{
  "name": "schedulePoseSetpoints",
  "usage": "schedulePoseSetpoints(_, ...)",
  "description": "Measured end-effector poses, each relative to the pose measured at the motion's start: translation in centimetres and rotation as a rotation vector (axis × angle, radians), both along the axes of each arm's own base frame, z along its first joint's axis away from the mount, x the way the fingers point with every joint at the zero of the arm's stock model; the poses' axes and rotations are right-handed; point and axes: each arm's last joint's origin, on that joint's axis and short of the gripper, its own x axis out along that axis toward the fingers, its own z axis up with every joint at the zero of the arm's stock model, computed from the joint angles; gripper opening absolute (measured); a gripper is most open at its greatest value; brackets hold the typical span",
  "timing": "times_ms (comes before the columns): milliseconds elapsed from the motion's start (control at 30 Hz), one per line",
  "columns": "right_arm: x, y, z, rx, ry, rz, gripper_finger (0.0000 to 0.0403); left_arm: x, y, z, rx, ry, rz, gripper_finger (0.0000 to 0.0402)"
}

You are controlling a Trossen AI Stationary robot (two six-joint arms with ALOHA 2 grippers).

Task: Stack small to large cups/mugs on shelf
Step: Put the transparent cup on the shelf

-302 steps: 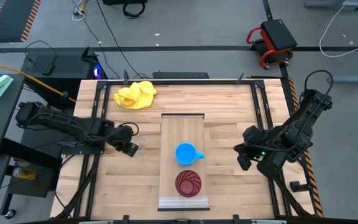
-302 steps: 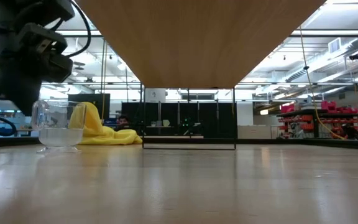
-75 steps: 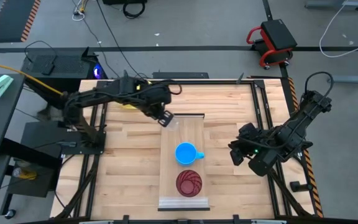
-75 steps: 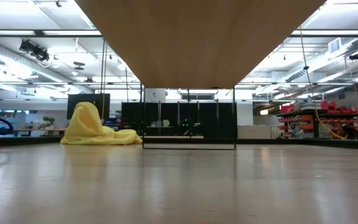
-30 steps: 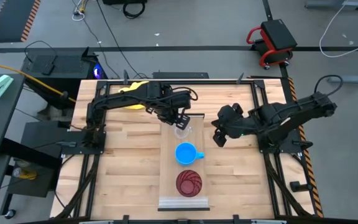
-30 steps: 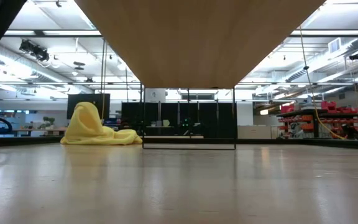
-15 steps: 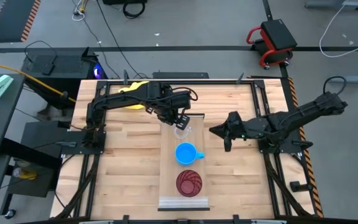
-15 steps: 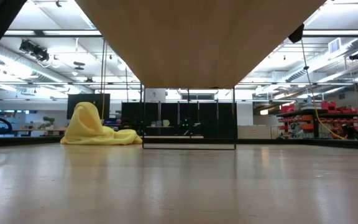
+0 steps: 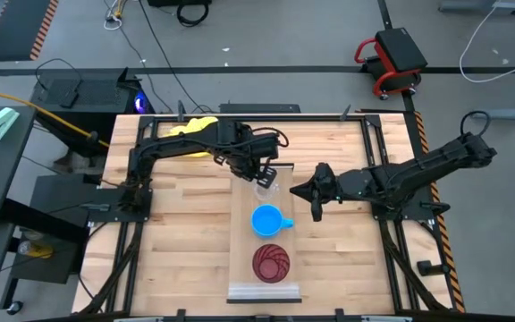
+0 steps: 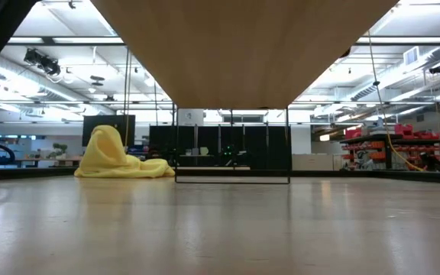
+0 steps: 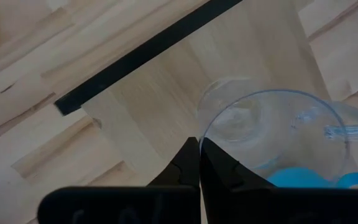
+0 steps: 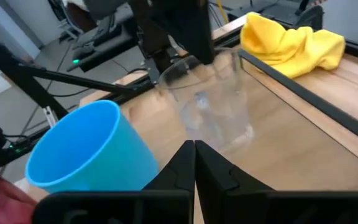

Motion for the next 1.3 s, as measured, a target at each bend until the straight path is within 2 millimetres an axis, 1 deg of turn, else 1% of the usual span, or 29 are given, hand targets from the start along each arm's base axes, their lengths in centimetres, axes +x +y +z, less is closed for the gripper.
schedulePoseSetpoints(167,0.7,0.0,-0.1,0.003,-0.026,0.023,0.0012,0.2,0.0,-0.2,-0.007,-0.001,-0.001,0.0004)
schedulePoseSetpoints(433,1.9,-0.4,-1.3,0.011,0.019,0.035,0.0011,0.6,0.0,-0.3,-0.015,-0.027,-0.008,0.0005)
schedulePoseSetpoints(533,2.2,-0.4,-1.5,0.014,0.014,0.040,0.0011,0.6,-0.1,-0.3,-0.015,-0.029,-0.015,0.0007)
schedulePoseSetpoints(700,2.2,-0.5,-1.5,0.007,0.020,0.037,0.0011,0.9,-0.2,-0.4,-0.004,-0.046,-0.050,0.0028)
schedulePoseSetpoints(867,2.2,-0.9,-1.5,0.007,0.022,0.023,0.0011,1.0,-0.3,-0.4,-0.001,-0.048,-0.062,0.0039)
schedulePoseSetpoints(1300,2.1,-0.9,-1.9,-0.002,0.062,0.022,0.0011,1.0,-0.3,-0.4,0.009,-0.053,-0.092,0.0045)
